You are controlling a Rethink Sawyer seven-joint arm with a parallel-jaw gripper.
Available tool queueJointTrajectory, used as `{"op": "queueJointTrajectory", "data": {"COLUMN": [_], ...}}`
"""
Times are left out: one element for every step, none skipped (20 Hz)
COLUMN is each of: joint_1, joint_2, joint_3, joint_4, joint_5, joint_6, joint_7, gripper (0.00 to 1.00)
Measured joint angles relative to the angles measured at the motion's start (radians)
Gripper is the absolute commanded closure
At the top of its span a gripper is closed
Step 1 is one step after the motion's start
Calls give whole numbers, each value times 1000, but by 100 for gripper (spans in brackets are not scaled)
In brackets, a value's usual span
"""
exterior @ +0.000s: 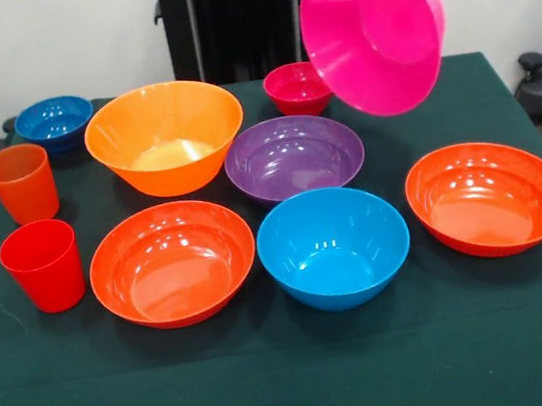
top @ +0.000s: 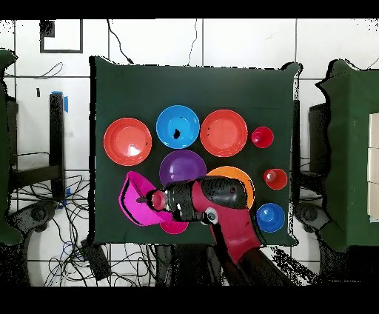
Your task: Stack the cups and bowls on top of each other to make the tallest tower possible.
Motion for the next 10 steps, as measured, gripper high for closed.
{"op": "queueJointTrajectory", "data": {"joint_1": [7,15,18,22,29,32,38,41,43,44], "joint_2": [3,7,9,13,20,24,30,34,37,40], "joint_3": [2,4,6,8,13,15,20,22,23,24], "joint_4": [5,10,13,16,22,25,33,38,41,43], "joint_5": [2,3,3,4,6,8,16,19,21,21], "joint_6": [0,0,0,0,0,0,2,4,5,6], "joint_7": [0,0,0,0,0,0,0,0,0,0], "gripper": [100,100,100,100,100,100,100,100,100,100]}}
